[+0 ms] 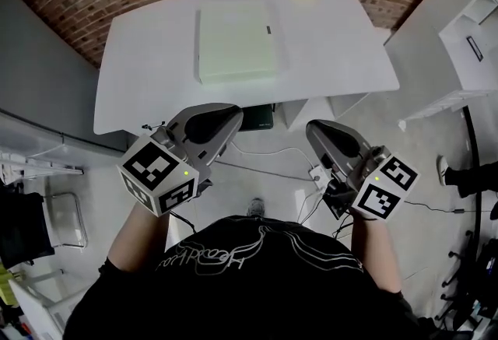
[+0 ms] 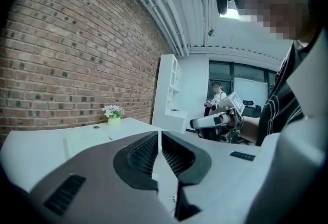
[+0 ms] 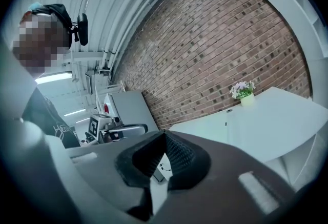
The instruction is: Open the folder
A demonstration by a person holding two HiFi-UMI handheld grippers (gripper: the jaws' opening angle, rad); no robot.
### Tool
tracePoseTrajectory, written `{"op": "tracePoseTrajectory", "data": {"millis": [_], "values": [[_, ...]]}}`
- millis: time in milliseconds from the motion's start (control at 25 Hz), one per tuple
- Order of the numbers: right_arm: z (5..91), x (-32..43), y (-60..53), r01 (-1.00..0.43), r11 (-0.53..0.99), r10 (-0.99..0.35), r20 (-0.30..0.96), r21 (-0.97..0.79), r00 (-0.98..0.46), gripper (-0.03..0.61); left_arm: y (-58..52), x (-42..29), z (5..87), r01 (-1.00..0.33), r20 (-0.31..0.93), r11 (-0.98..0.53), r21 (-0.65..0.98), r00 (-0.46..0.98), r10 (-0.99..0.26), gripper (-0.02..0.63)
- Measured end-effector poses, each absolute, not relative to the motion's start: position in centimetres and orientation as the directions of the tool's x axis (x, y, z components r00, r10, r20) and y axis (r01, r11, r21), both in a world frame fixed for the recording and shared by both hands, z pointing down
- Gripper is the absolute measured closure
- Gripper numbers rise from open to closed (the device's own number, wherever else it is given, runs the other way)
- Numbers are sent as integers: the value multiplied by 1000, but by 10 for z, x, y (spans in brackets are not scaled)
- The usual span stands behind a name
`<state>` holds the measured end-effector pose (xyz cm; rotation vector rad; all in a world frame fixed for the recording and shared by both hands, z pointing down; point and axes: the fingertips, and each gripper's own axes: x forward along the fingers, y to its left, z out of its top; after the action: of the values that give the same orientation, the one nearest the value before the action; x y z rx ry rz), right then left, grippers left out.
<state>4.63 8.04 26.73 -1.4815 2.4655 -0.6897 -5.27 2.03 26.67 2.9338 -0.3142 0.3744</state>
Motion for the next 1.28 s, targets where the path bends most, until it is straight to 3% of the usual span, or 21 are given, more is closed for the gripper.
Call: {"op": "tracePoseTrajectory", "data": {"millis": [280, 600, 960, 1280], "values": [[293, 57, 56, -783, 362, -878, 97, -506, -469, 578, -13, -44, 295, -240, 315, -965, 111, 929, -195, 611], [324, 68, 36, -764, 343, -868, 127, -547, -481, 578, -39, -21, 320, -242, 378, -967, 78, 905, -196, 556], [361, 100, 2, -724, 305, -857, 153, -619, -492, 578, -82, 7, 367, -247, 552, -967, -54, 800, -235, 494], [393, 109, -27, -683, 289, -835, 173, -671, -523, 578, -116, 30, 419, -177, 672, -970, -163, 700, -241, 491]]}}
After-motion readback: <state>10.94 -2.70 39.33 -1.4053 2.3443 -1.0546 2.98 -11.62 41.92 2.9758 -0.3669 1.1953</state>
